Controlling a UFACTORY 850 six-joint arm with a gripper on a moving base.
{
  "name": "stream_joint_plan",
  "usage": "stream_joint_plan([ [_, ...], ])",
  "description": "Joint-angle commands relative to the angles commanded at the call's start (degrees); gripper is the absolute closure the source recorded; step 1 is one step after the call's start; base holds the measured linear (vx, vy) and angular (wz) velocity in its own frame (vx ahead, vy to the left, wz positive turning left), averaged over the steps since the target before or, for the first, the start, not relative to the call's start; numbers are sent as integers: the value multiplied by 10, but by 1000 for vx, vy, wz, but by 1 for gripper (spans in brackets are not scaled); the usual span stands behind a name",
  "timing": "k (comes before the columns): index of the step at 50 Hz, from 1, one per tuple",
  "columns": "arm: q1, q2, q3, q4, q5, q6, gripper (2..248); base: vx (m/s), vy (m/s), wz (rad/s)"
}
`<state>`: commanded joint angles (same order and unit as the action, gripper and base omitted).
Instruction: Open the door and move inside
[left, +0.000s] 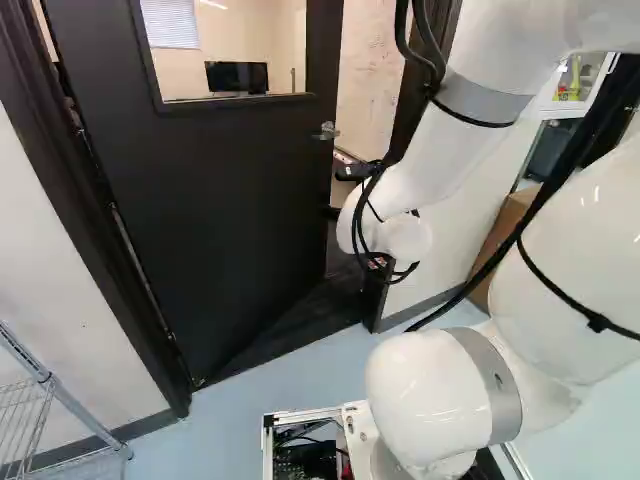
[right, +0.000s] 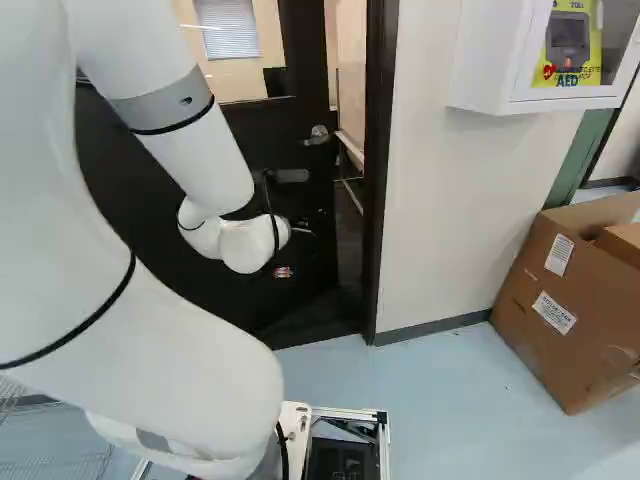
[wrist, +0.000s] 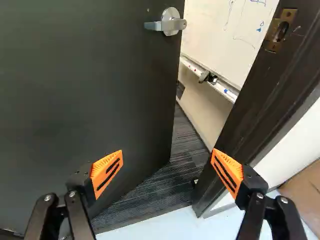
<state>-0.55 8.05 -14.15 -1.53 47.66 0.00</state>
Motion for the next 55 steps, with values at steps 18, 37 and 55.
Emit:
stream_joint_plan([
  [18, 0, 0, 0, 0, 0, 0, 3, 107, 100, -18],
  [37, 0, 0, 0, 0, 0, 0, 3, 97, 91, -16],
  [55, 0, 0, 0, 0, 0, 0, 3, 74, 64, -13],
])
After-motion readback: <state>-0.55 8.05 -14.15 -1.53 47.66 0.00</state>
